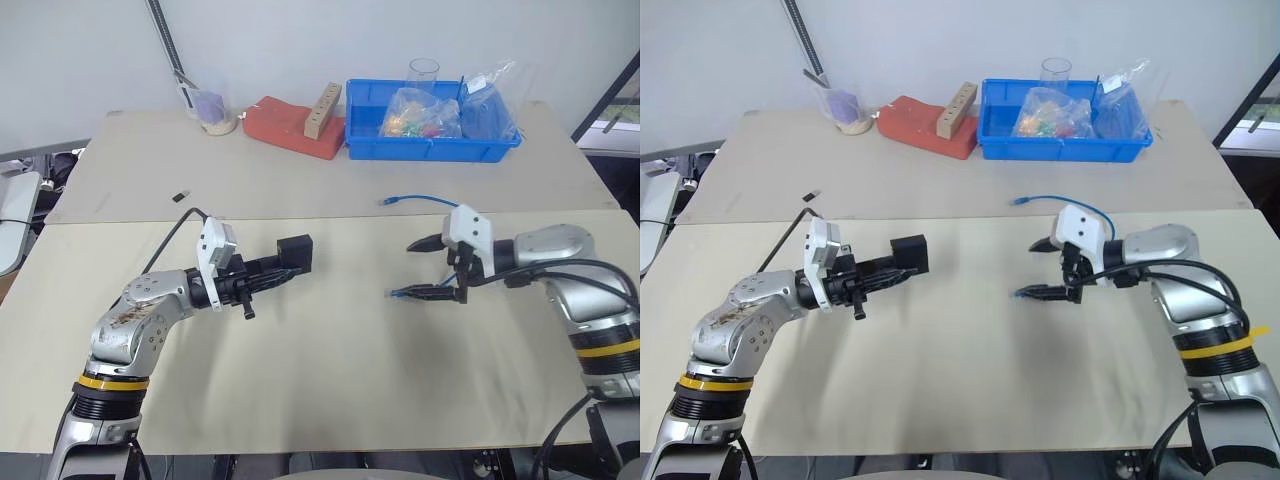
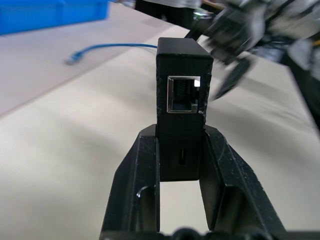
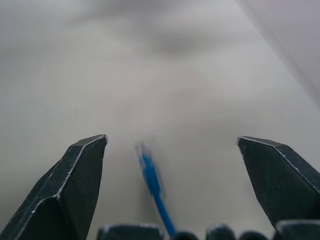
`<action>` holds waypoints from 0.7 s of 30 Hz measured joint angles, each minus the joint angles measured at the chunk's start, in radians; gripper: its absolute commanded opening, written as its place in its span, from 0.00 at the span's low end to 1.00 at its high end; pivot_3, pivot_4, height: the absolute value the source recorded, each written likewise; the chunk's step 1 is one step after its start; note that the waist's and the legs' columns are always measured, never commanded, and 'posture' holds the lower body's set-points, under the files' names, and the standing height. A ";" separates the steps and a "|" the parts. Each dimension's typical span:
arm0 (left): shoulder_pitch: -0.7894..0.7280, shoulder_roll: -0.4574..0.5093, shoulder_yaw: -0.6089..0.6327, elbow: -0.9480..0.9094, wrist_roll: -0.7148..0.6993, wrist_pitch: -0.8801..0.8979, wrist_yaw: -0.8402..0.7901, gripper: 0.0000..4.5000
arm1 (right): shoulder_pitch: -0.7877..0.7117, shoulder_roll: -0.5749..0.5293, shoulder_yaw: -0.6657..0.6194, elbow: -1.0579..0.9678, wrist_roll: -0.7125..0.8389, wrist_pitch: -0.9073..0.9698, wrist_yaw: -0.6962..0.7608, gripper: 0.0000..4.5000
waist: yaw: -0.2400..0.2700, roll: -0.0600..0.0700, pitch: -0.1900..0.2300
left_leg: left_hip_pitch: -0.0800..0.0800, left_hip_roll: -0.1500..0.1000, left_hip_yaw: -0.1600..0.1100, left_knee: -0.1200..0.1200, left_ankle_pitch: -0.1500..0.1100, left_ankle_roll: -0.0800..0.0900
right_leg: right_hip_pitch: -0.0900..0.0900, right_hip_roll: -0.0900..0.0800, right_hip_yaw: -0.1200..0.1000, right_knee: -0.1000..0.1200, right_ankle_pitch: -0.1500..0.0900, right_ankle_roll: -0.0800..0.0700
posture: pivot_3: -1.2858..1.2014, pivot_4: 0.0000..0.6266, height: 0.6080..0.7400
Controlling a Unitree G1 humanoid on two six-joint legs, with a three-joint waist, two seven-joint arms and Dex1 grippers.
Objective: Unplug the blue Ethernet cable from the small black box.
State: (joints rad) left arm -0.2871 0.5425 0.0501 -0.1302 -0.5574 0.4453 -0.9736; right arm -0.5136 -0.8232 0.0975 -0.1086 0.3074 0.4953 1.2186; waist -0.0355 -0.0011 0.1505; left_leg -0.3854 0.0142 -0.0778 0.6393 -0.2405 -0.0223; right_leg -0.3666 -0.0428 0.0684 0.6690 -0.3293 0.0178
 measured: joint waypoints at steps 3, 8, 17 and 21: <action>0.004 -0.063 0.010 0.100 0.117 -0.158 0.106 0.12 | 0.016 0.049 -0.085 -0.190 0.146 0.185 -0.097 0.99 | 0.002 0.000 0.000 | 0.000 0.000 0.000 0.000 0.000 0.000 | 0.000 0.000 0.000 0.000 0.000 0.000 | 0.52 0.24 1.00; 0.000 -0.197 -0.007 0.313 0.277 -0.403 0.255 0.12 | 0.036 0.125 -0.122 -0.346 0.187 0.274 -0.291 0.99 | 0.024 0.000 0.000 | -0.001 -0.002 0.001 0.001 0.000 0.000 | 0.000 -0.002 0.000 -0.001 0.000 0.000 | 0.52 0.24 1.00; -0.088 -0.316 -0.031 0.588 0.400 -0.648 0.377 0.12 | 0.088 0.147 -0.121 -0.392 0.187 0.294 -0.431 0.99 | 0.040 0.000 -0.001 | -0.002 -0.002 0.001 0.002 0.000 0.000 | 0.000 -0.001 0.000 0.000 0.000 0.000 | 0.52 0.24 1.00; -0.099 -0.324 -0.024 0.621 0.396 -0.668 0.378 0.54 | 0.088 0.149 -0.123 -0.392 0.188 0.295 -0.465 1.00 | 0.036 0.001 -0.001 | -0.001 -0.002 0.001 0.002 0.000 0.000 | 0.000 -0.001 0.000 0.001 0.000 0.000 | 0.52 0.24 1.00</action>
State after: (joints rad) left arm -0.3861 0.2189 0.0259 0.4905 -0.1614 -0.2232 -0.5960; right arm -0.4253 -0.6740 -0.0255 -0.5003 0.4952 0.7901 0.7532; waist 0.0004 -0.0003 0.1493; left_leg -0.3863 0.0119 -0.0770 0.6415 -0.2405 -0.0222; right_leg -0.3667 -0.0439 0.0684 0.6703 -0.3292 0.0179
